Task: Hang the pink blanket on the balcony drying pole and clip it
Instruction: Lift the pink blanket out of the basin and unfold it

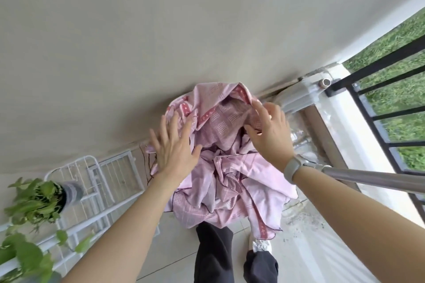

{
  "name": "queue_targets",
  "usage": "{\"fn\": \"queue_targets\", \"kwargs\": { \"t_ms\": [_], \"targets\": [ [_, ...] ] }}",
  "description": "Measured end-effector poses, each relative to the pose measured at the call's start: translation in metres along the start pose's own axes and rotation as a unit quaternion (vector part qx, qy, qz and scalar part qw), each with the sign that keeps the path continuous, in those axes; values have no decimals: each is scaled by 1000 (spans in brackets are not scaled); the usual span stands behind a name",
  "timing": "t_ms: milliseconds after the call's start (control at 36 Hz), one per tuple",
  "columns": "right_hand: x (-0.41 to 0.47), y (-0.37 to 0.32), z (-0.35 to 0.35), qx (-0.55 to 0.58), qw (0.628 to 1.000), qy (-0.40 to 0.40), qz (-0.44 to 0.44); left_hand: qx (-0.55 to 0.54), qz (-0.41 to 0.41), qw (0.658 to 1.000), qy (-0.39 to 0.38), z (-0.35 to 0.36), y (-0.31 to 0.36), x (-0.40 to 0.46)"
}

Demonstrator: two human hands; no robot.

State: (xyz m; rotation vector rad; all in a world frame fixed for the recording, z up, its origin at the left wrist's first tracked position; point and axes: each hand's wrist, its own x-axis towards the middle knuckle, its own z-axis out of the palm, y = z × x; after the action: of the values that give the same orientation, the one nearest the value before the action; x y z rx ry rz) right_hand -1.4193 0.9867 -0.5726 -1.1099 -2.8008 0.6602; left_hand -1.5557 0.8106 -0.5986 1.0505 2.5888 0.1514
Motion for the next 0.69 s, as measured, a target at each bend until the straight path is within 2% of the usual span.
{"fn": "queue_targets", "kwargs": {
  "t_ms": [111,222,278,417,556,694],
  "targets": [
    [-7,-3,14,-102,992,6,-73,17,25,999,32,9,-1,-2],
    [-1,5,13,-53,999,-8,6,2,45,999,30,9,-2,2],
    [3,9,4,-15,1000,-4,17,-5,45,999,30,5,0,4],
    [3,2,-35,94,994,-55,-23,-37,115,992,43,-18,28,5],
    [3,-21,-100,131,989,-25,-66,-129,177,975,32,-48,65,8],
    [8,-55,-175,165,978,-8,-128,-242,179,947,114,-101,88,16]
  ]
}}
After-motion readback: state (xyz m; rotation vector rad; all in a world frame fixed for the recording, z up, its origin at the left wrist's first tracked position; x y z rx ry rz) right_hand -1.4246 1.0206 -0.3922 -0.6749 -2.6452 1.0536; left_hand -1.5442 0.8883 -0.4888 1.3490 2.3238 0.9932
